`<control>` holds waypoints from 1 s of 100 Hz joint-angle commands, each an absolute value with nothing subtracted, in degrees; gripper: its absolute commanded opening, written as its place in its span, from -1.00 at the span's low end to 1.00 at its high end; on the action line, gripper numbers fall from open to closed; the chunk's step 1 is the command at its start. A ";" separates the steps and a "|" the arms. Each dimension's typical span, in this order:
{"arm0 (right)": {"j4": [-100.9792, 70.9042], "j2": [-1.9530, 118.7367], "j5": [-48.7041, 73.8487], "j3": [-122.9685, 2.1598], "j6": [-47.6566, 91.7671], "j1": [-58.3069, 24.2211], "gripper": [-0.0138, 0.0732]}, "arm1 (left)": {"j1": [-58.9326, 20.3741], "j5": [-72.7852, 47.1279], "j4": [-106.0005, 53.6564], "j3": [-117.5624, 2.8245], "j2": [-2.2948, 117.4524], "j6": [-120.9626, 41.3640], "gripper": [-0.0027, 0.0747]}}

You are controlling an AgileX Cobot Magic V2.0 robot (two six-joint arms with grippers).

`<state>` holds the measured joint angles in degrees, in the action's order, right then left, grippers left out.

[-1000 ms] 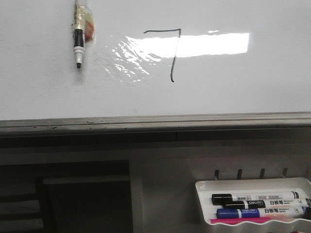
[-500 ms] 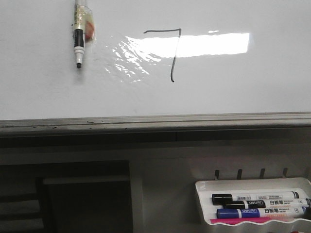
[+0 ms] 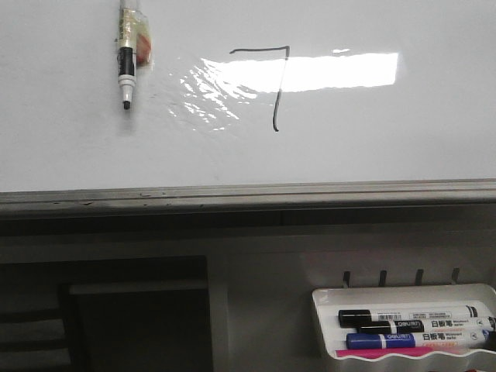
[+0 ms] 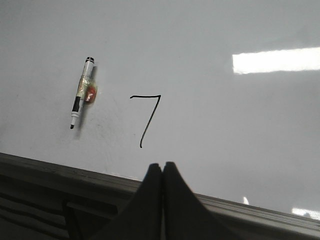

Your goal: Write number 7 on whiteboard

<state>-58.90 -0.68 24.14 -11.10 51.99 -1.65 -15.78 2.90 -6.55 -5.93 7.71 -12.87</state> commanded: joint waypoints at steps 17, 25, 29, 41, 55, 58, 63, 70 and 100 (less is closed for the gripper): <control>-60.41 -1.17 21.68 -12.52 52.54 -1.27 -0.83 | -5.69 6.30 -1.38 -1.80 1.93 -6.51 -0.98; -60.41 -1.17 21.68 -12.52 52.54 -1.27 -0.83 | -4.33 6.30 -0.98 0.43 -0.02 -5.29 -0.98; -60.41 -1.17 21.68 -12.52 52.54 -1.27 -0.83 | -3.99 6.41 -1.10 1.70 -1.19 -5.17 -0.98; -60.41 -1.17 21.68 -12.52 52.54 -1.27 -0.83 | -3.52 3.78 -2.30 2.11 -2.03 -5.17 -0.98; -60.41 -1.17 21.54 -12.52 52.54 -1.27 -0.83 | -3.52 3.93 -2.43 2.11 -2.03 -5.17 -0.98; -60.41 -1.17 21.54 -12.52 52.54 -1.27 -0.83 | -3.52 3.93 -2.43 2.11 -2.03 -5.17 -0.98; -60.41 -1.17 21.54 -12.52 52.54 -1.27 -0.83 | -3.52 3.93 -2.77 2.11 -2.03 -5.17 -0.98; -60.41 -1.17 21.54 -12.52 52.54 -1.27 -0.83 | -3.52 3.93 -3.50 2.00 -2.03 -5.17 -0.98; -60.41 -1.17 21.54 -12.52 52.54 -1.27 -0.83 | -3.52 4.06 -3.50 2.00 -2.03 -5.17 -0.98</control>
<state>-58.90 -0.68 24.14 -11.10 51.87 -1.65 -3.65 0.00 -2.90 0.00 -0.19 -5.69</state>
